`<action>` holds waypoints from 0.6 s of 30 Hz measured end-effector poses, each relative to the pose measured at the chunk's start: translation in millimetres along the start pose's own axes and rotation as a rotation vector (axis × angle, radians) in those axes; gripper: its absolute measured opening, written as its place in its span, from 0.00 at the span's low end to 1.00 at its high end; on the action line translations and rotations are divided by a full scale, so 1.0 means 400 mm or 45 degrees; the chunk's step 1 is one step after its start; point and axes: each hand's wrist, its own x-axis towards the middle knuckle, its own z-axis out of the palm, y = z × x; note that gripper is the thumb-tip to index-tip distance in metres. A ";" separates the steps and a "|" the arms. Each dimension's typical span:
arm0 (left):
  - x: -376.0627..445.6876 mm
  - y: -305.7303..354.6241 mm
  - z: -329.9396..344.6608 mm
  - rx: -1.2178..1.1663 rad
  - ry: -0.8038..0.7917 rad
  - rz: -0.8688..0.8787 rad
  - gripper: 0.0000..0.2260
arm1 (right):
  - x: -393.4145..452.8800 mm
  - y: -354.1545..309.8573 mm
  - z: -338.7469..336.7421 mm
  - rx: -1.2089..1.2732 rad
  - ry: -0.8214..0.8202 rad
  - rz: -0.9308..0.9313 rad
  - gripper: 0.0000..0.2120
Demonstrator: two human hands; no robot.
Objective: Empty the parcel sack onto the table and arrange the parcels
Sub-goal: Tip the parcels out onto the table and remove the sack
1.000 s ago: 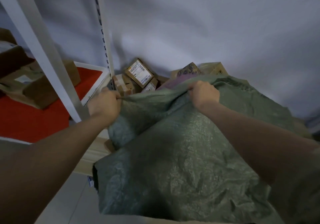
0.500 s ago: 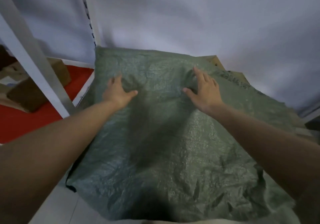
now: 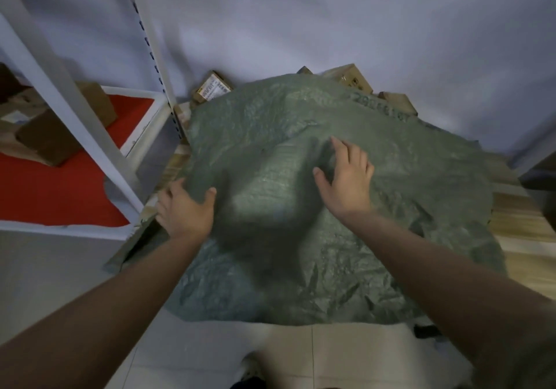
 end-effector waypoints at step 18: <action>-0.522 -0.081 0.241 -1.175 -0.443 -1.272 0.27 | -0.592 0.346 -0.066 1.133 0.111 1.788 0.16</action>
